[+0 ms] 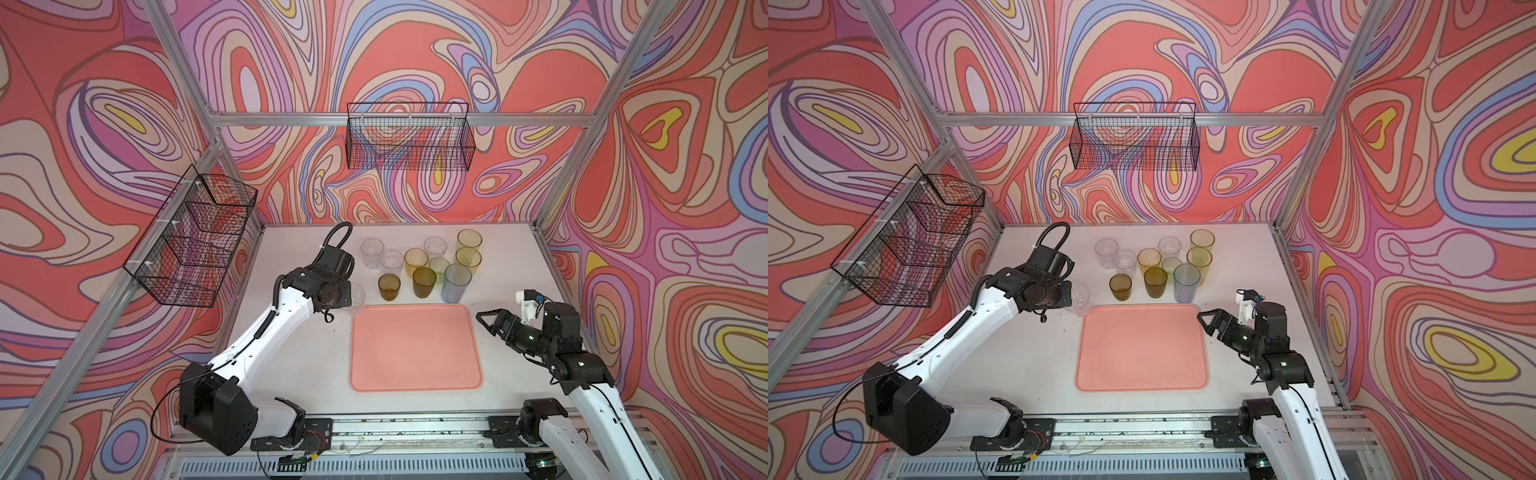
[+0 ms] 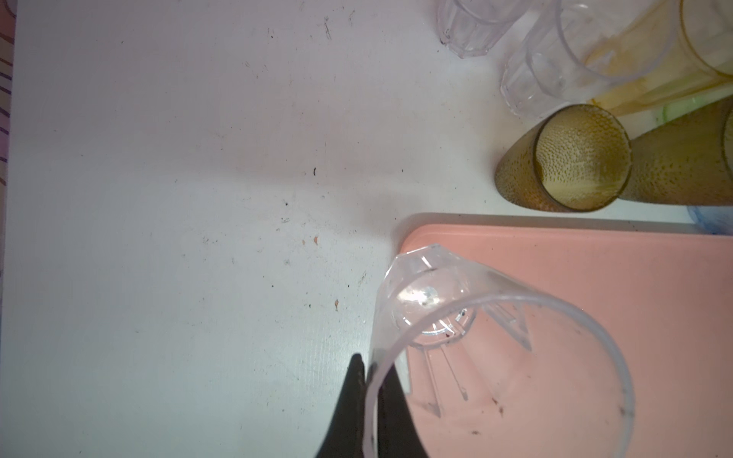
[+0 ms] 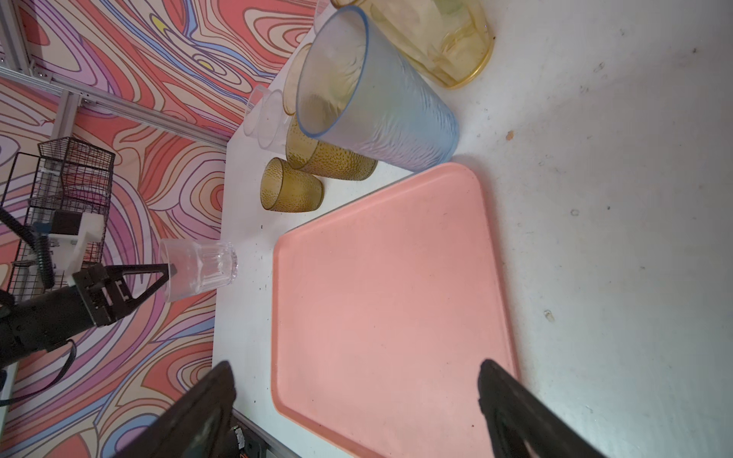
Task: Place the glasses into the tray
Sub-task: Place the glass on the tray.
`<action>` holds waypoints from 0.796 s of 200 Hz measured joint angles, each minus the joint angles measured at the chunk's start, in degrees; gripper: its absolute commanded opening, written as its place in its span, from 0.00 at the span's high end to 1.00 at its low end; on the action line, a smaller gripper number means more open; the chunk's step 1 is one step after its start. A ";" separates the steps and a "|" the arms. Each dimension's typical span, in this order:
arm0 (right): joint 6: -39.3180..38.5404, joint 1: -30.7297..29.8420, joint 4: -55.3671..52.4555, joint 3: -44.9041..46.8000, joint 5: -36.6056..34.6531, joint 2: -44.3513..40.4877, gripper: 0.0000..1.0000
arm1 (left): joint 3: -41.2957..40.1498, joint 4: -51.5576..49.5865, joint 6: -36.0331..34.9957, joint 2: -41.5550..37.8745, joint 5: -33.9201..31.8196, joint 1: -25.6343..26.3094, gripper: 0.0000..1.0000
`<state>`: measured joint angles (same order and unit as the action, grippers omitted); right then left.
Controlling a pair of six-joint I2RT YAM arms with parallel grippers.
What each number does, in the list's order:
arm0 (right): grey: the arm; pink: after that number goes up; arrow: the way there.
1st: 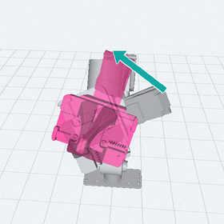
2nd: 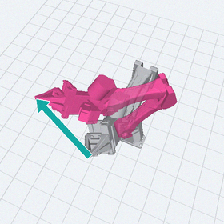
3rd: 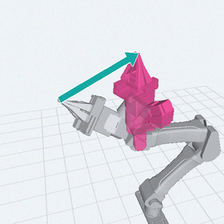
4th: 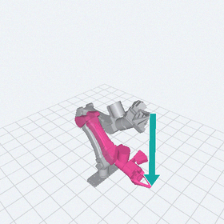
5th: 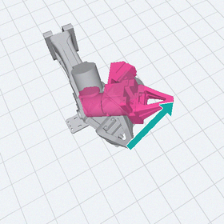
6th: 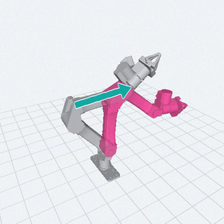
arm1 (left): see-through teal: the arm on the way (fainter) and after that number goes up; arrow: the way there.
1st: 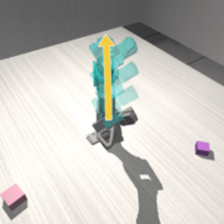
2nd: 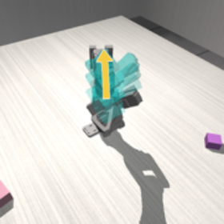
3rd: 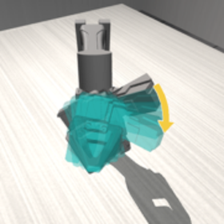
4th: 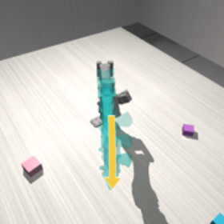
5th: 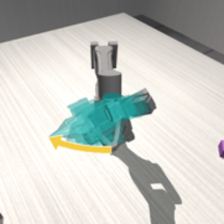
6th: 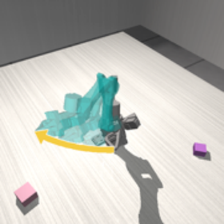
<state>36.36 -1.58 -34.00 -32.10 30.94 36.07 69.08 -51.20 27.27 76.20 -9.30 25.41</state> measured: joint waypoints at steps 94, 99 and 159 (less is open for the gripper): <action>2.03 0.00 -0.02 1.11 2.29 -3.32 0.02 | -8.41 -6.84 3.08 -10.84 -0.33 6.34 1.00; 2.12 0.00 -0.02 1.27 2.47 -3.48 0.02 | -8.90 -6.97 3.37 -11.52 -0.28 6.86 1.00; 2.32 0.00 -0.04 1.60 5.16 -3.17 0.02 | -13.46 -7.91 7.85 -15.13 0.70 14.78 1.00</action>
<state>38.68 -1.58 -34.04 -30.50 36.10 32.91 55.61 -59.11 35.11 61.08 -8.60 40.18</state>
